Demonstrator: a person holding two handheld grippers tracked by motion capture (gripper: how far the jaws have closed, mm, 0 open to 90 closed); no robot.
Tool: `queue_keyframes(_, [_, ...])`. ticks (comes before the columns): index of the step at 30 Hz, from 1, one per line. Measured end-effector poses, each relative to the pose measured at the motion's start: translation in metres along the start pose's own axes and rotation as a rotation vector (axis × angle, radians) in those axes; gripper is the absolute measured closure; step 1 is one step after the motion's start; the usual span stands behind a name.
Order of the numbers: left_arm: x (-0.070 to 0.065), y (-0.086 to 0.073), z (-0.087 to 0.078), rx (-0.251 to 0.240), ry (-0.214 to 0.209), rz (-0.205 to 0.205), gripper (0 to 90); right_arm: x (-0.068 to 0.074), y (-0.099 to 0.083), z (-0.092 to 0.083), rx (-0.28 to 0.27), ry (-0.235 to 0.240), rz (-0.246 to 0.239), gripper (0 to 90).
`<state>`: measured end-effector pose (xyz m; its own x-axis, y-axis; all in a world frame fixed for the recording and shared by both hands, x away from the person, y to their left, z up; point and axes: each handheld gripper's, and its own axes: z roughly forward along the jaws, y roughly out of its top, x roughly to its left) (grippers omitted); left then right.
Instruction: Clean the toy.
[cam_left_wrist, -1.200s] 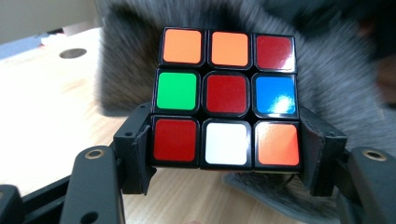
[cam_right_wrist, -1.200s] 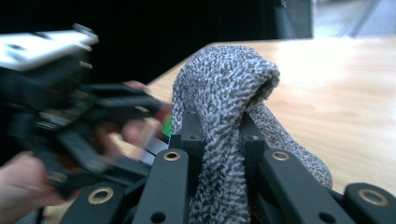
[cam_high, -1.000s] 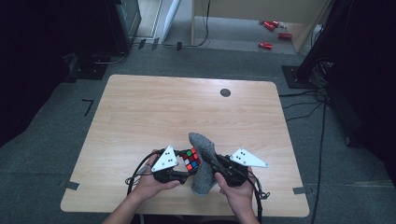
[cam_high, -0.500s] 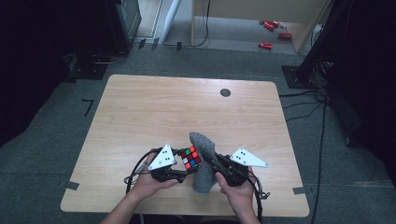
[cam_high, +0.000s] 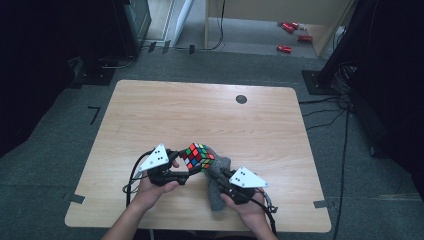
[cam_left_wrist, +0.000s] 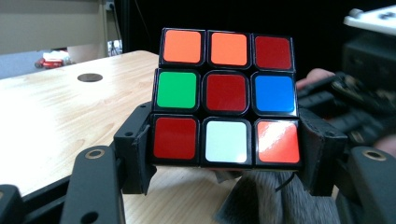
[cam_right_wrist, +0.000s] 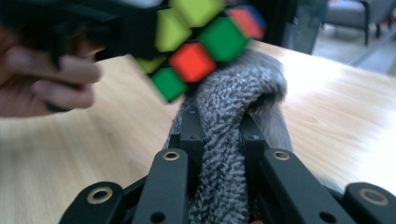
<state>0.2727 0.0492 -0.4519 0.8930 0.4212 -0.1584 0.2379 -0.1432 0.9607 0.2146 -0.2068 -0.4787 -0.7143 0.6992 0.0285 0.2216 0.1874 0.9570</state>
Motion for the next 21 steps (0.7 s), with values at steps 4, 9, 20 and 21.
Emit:
queue_keyframes(4, [-0.001,0.000,0.001,0.006,-0.016,-0.006,34.5,0.009,-0.003,0.006,0.032,0.019,-0.072,77.6])
queue_keyframes(9, [0.000,-0.002,0.003,0.033,-0.026,-0.011,34.5,-0.002,0.001,-0.002,-0.001,-0.055,-0.081,77.5])
queue_keyframes(20, [0.005,-0.002,0.001,0.027,-0.012,-0.072,34.5,0.013,-0.005,0.007,0.038,-0.011,-0.165,77.1])
queue_keyframes(21, [0.005,-0.002,0.001,0.028,-0.012,-0.072,34.5,0.013,-0.004,0.007,0.035,-0.014,-0.171,76.9])
